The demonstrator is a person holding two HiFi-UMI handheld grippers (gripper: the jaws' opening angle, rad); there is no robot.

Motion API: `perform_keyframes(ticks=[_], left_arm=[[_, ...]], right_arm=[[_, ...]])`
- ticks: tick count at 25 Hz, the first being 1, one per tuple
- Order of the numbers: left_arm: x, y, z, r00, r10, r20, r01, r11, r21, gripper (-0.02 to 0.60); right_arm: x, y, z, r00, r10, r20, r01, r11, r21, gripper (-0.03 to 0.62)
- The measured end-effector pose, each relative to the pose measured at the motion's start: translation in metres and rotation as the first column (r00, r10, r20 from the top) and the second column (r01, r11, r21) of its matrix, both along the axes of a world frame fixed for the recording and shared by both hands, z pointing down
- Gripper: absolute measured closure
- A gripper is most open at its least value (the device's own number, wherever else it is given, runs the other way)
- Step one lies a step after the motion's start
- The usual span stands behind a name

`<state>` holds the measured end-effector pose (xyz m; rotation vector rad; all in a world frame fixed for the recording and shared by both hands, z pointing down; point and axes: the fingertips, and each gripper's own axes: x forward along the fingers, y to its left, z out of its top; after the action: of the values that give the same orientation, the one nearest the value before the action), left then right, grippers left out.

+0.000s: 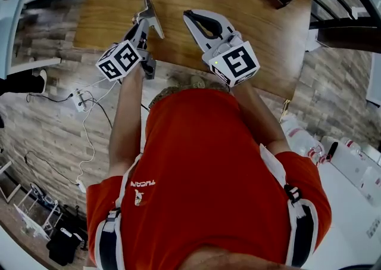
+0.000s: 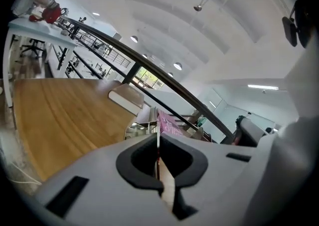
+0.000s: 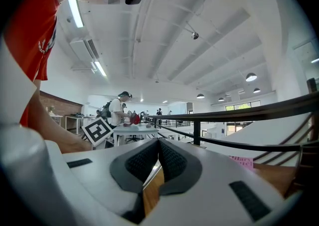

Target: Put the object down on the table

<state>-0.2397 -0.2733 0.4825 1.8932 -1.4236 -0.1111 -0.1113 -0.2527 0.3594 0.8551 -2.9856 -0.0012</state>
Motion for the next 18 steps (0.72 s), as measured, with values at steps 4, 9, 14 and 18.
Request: perform_keyframes(ticks=[4,9,14,18], left_arm=[[0.004,-0.011,0.012,1.0,0.02,-0.007,-0.02,0.999,-0.037,0.571],[0.003,-0.016,0.029,0.999,0.03,-0.021,-0.032,0.996,-0.089,0.571],[0.0,-0.021,0.04,0.999,0.036,-0.023,-0.039,0.991,-0.126,0.571],[-0.001,-0.022,0.05,0.999,0.038,-0.032,-0.043,0.986,-0.158,0.571]], right_arm=[[0.002,-0.005,0.002,1.0,0.018,-0.009,-0.019,1.0,-0.007,0.569],[0.002,-0.007,0.005,0.999,0.038,-0.016,-0.038,0.999,-0.014,0.569],[0.002,-0.01,0.007,0.998,0.057,-0.021,-0.057,0.998,-0.018,0.569],[0.004,-0.011,0.007,0.997,0.069,-0.021,-0.069,0.997,-0.021,0.569]])
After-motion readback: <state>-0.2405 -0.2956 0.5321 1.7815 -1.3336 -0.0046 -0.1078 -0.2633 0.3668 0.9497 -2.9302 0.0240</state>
